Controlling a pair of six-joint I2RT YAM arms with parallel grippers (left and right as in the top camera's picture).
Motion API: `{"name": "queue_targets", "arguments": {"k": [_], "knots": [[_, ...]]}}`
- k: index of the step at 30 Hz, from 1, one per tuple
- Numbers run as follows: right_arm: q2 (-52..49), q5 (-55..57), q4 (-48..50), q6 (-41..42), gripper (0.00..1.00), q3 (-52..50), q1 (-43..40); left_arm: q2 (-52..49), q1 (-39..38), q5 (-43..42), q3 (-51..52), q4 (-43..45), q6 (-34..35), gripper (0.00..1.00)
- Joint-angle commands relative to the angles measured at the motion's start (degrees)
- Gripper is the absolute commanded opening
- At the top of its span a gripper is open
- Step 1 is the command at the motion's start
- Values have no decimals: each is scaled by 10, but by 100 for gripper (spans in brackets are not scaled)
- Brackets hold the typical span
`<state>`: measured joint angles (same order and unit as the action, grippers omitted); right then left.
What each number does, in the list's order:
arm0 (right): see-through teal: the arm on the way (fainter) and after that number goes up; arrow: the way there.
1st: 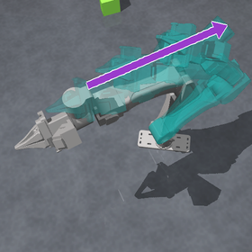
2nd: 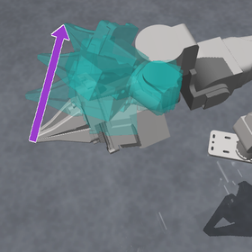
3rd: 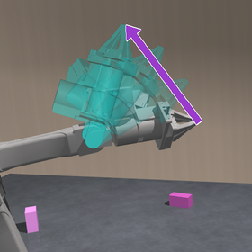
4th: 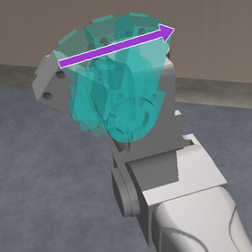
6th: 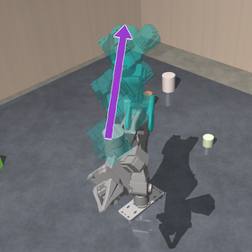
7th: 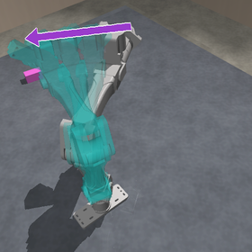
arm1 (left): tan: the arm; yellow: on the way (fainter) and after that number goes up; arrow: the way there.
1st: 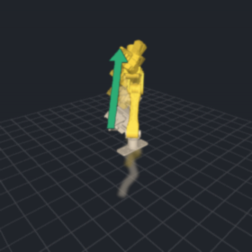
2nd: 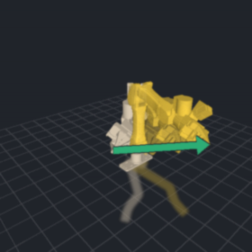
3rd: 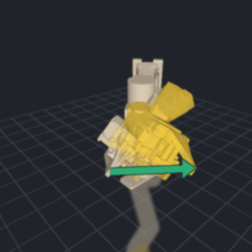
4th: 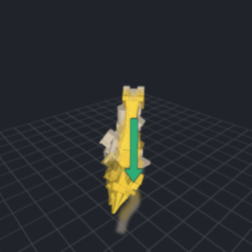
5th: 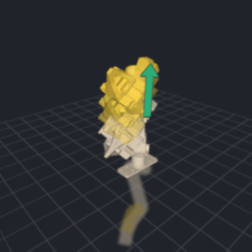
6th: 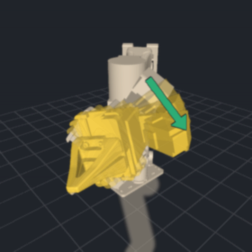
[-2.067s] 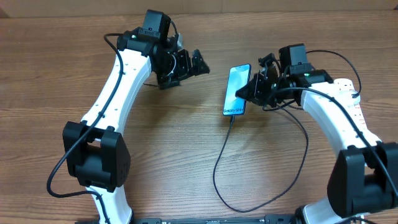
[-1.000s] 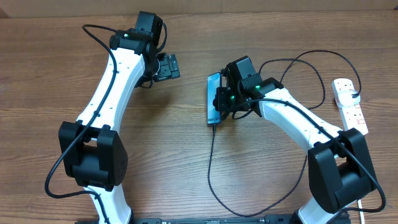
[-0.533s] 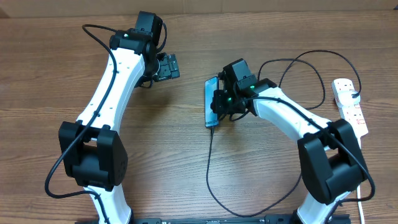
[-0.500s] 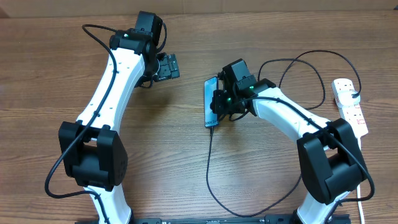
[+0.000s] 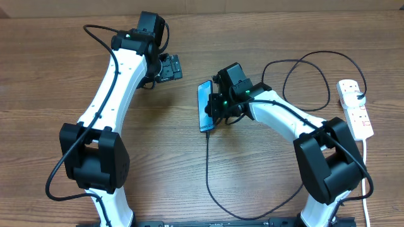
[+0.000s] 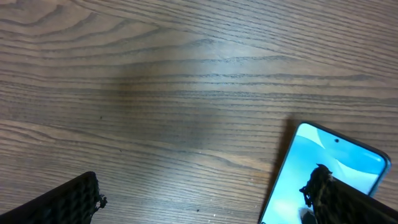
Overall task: Plug charger to phone and switch on socket
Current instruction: 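Lower the phone flat onto the table with the right gripper and release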
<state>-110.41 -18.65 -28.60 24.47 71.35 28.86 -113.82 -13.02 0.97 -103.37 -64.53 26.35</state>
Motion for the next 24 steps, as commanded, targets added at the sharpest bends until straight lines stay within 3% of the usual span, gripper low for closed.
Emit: {"name": "queue_targets", "arguments": {"k": [1, 16, 19, 21, 24], "knots": [[-21, 14, 3, -2, 4, 6, 1, 7, -1, 9, -3, 1, -11, 100], [-46, 10, 12, -3, 8, 6, 1, 7, -1, 9, -3, 1, -11, 100], [-47, 10, 16, -3, 14, 6, 1, 7, -1, 9, -3, 1, -11, 99], [-47, 10, 18, -3, 24, 6, 0, 7, -1, 9, -3, 1, -11, 100], [-47, 10, 18, -3, 26, 6, 0, 7, -1, 9, -3, 1, -11, 100]]}}
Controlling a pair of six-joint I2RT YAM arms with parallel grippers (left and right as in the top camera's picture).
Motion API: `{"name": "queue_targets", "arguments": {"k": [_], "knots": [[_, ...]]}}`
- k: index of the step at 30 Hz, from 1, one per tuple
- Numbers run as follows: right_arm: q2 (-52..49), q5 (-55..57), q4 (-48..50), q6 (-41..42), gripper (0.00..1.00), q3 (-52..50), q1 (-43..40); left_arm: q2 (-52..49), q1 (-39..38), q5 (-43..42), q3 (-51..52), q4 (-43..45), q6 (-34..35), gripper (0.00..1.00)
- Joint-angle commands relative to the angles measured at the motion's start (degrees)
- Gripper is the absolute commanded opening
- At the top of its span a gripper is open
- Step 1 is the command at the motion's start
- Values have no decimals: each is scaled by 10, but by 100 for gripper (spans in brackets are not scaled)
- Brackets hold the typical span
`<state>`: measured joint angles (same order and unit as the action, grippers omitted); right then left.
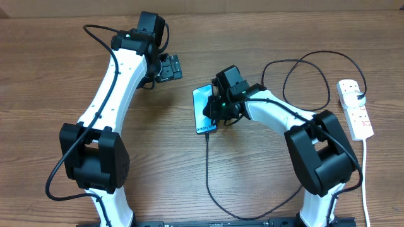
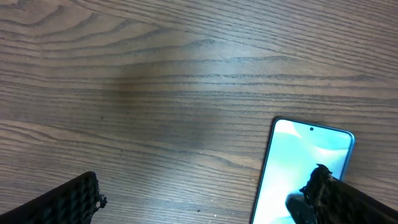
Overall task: Plug charger to phone and switch on socket
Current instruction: 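Lower the phone flat onto the table with the right gripper and release, then move the right gripper over to the white power strip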
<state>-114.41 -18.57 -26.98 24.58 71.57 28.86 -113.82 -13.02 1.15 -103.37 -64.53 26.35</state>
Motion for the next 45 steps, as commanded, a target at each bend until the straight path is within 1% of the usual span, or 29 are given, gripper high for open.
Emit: {"name": "queue_targets", "arguments": {"k": [1, 3, 4, 5, 6, 9, 26, 30, 34, 39, 44, 45], "knots": [[-7, 9, 2, -4, 26, 4, 0, 7, -1, 7, -3, 1, -11, 100], [-7, 4, 2, -4, 27, 4, 0, 7, -1, 8, -3, 1, -11, 100], [-7, 2, 2, -4, 30, 4, 0, 7, -1, 7, -3, 1, -11, 100], [-7, 1, 1, -4, 37, 4, 0, 7, -1, 7, -3, 1, -11, 99], [-7, 1, 1, -4, 40, 4, 0, 7, -1, 7, -3, 1, -11, 100], [-7, 9, -1, -4, 45, 4, 0, 7, -1, 7, -3, 1, -11, 100], [-6, 50, -18, -6, 48, 4, -2, 7, -1, 7, -3, 1, -11, 100], [1, 50, -18, -6, 52, 5, -15, 7, -1, 7, -3, 1, -11, 100], [30, 50, -22, -6, 56, 6, -38, 7, -1, 7, -3, 1, -11, 100], [92, 50, -51, -20, 58, 6, -68, 7, -1, 8, -3, 1, -11, 100], [160, 50, -122, -37, 62, 6, -108, 7, -1, 7, -3, 1, -11, 99], [170, 50, -137, -37, 65, 6, -118, 7, -1, 7, -3, 1, -11, 100]]}}
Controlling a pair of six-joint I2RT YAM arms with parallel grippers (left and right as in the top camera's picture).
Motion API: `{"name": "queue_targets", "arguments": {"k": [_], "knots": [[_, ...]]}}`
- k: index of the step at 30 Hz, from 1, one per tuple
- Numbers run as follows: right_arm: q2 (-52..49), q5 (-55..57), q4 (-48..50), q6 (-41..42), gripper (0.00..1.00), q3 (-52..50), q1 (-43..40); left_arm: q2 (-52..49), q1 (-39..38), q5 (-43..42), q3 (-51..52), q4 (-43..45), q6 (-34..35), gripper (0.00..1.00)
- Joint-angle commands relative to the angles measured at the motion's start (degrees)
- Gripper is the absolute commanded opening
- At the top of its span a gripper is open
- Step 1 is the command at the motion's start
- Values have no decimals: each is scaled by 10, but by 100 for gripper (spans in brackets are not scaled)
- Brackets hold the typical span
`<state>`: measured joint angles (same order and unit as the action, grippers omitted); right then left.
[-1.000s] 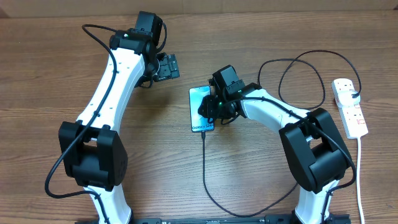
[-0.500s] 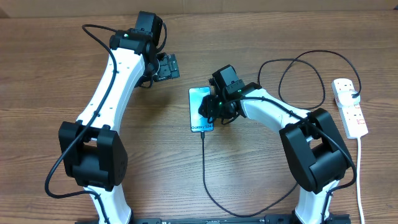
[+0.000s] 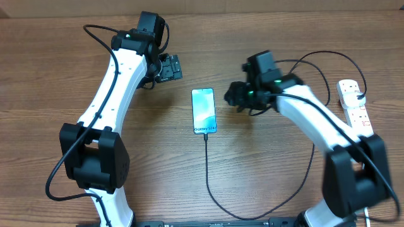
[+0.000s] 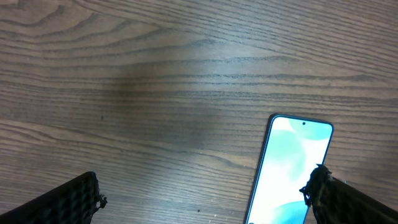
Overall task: Plug charger to phone and switch on socket
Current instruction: 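Move the right gripper over to the white power strip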
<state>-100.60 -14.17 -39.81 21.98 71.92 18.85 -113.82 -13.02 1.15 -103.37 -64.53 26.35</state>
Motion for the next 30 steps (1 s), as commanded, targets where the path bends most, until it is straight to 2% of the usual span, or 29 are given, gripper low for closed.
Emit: {"name": "queue_targets", "arguments": {"k": [1, 3, 4, 12, 21, 22, 23, 24, 26, 27, 30], "knots": [[46, 6, -32, -10, 73, 2, -34, 7, -1, 7, -3, 1, -11, 100], [56, 6, -52, -10, 96, 2, -53, 7, -1, 7, -3, 1, -11, 100], [58, 6, -62, -10, 100, 2, -63, 7, -1, 7, -3, 1, -11, 99], [57, 6, -122, -10, 100, 2, -92, 7, -1, 7, -3, 1, -11, 100], [57, 6, -135, -10, 100, 2, -92, 7, -1, 7, -3, 1, -11, 100], [57, 6, -135, -10, 91, 2, -92, 7, -1, 7, -3, 1, -11, 100], [57, 6, -134, -10, 86, 2, -92, 7, -1, 7, -3, 1, -11, 100], [57, 6, -130, -10, 72, 2, -92, 7, -1, 7, -3, 1, -11, 100], [57, 7, -129, -10, 24, 2, -92, 7, -1, 7, -3, 1, -11, 100], [58, 7, -130, -10, 5, 2, -92, 7, -1, 7, -3, 1, -11, 100], [59, 7, -143, -10, 4, 4, -99, 7, -1, 7, -3, 1, -11, 100]]}}
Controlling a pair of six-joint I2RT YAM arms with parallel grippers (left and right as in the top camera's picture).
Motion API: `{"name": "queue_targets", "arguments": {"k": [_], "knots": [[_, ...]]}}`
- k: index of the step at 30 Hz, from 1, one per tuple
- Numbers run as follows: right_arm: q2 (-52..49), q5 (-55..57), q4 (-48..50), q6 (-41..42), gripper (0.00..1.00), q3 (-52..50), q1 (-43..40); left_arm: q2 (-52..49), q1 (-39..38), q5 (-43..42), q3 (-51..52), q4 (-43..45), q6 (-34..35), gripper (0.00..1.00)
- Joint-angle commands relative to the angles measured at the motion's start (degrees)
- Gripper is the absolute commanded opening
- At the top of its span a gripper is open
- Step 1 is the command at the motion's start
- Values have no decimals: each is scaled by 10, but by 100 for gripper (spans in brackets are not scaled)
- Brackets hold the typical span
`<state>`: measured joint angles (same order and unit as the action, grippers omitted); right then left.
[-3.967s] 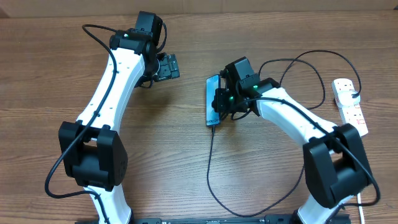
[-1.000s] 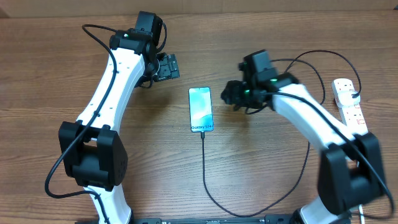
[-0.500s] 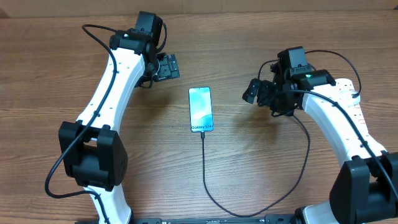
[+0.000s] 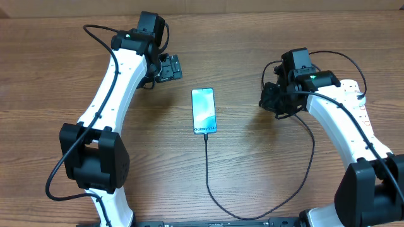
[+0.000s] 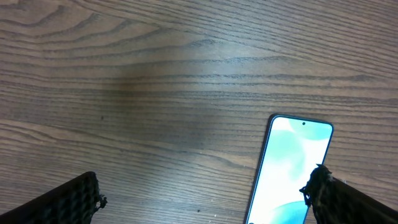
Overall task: Plug charger to phone and switch on socket
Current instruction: 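Move the right gripper over to the white power strip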
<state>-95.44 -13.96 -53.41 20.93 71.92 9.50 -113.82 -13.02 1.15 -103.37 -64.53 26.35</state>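
The phone (image 4: 204, 111) lies flat in the middle of the table with its screen lit. It also shows at the lower right of the left wrist view as the phone (image 5: 287, 168). A black charger cable (image 4: 207, 170) is plugged into its near end and loops round to the right. The white socket strip (image 4: 361, 108) lies at the far right, partly under my right arm. My right gripper (image 4: 273, 101) hangs between phone and strip, holding nothing that I can see. My left gripper (image 5: 205, 205) is open above bare wood, left of the phone's far end.
The cable makes a large loop (image 4: 309, 63) behind the right arm and a long sweep (image 4: 297, 189) along the front of the table. The left arm's own black cable (image 4: 101, 34) arches at the back left.
My right gripper has moved right, from just right of the phone to a spot close to the socket strip. The phone, the cable and the left arm have not moved.
At first my right gripper was on the tilted phone, with the cable in the phone's near end. Then the phone lay further left and straighter, with the gripper still on it. Later the gripper was off it to the right, and now it is near the strip.
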Motion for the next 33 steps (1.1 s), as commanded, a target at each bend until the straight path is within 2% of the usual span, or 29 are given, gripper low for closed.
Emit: {"name": "queue_targets", "arguments": {"k": [1, 13, 22, 27, 33], "knots": [[7, 5, -15, 0, 4, 8, -8, 7, -1, 7, -3, 1, -11, 100], [21, 48, -139, 3, 4, 103, -62, 7, -1, 7, -3, 1, -11, 100], [21, 51, -130, 3, 4, 110, -140, 7, -1, 7, -3, 1, -11, 100], [21, 117, -131, 64, 4, 110, -193, 7, -1, 7, -3, 1, -11, 100], [21, 138, -132, 90, 4, 110, -251, 7, -1, 7, -3, 1, -11, 100]]}}
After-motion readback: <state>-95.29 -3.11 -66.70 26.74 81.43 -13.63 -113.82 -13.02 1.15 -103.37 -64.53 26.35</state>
